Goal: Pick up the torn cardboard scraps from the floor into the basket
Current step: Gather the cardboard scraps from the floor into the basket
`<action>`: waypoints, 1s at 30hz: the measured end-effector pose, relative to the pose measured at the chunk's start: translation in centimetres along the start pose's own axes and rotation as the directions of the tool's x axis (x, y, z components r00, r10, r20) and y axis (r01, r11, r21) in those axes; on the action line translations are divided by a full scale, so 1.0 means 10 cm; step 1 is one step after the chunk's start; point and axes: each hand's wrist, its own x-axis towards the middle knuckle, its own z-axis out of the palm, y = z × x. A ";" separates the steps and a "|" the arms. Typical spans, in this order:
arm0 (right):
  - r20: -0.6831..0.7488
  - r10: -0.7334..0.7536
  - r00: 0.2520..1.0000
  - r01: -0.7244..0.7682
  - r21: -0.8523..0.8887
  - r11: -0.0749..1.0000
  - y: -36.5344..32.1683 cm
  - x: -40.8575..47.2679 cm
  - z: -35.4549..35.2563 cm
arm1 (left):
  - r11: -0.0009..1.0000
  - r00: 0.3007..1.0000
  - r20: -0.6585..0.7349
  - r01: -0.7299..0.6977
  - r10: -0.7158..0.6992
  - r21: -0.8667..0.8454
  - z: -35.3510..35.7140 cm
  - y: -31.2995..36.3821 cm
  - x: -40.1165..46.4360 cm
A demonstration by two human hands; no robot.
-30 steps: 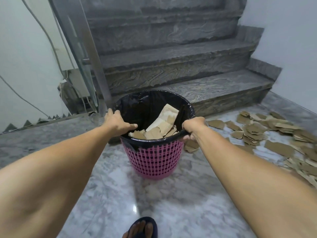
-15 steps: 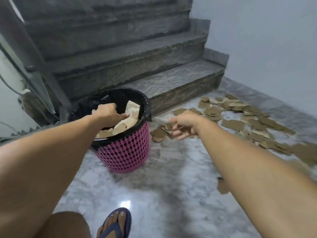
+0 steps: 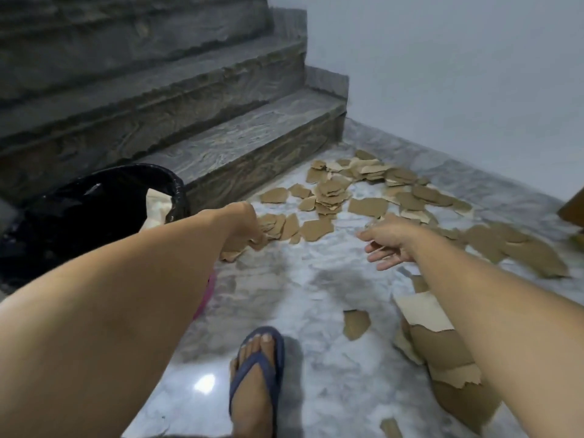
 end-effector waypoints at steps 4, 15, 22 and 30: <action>0.004 0.034 0.999 -0.034 0.020 0.999 -0.07 0.54 0.03 | 0.999 0.999 0.041 0.027 -0.026 -0.026 0.20 -0.02 0.61; 0.036 0.061 0.997 -0.061 -0.018 0.998 -0.63 2.31 0.30 | 0.770 0.934 0.163 0.355 -0.318 -0.531 0.96 -0.46 2.16; -0.114 0.085 0.990 -0.089 -0.038 0.995 -0.91 3.17 0.24 | 0.332 0.661 0.384 0.694 -0.644 -0.638 1.06 -0.55 2.81; -0.313 0.131 0.941 -0.175 -0.116 0.978 -1.08 3.80 0.44 | 0.310 0.587 0.345 0.739 -0.732 -0.599 1.18 -0.49 3.28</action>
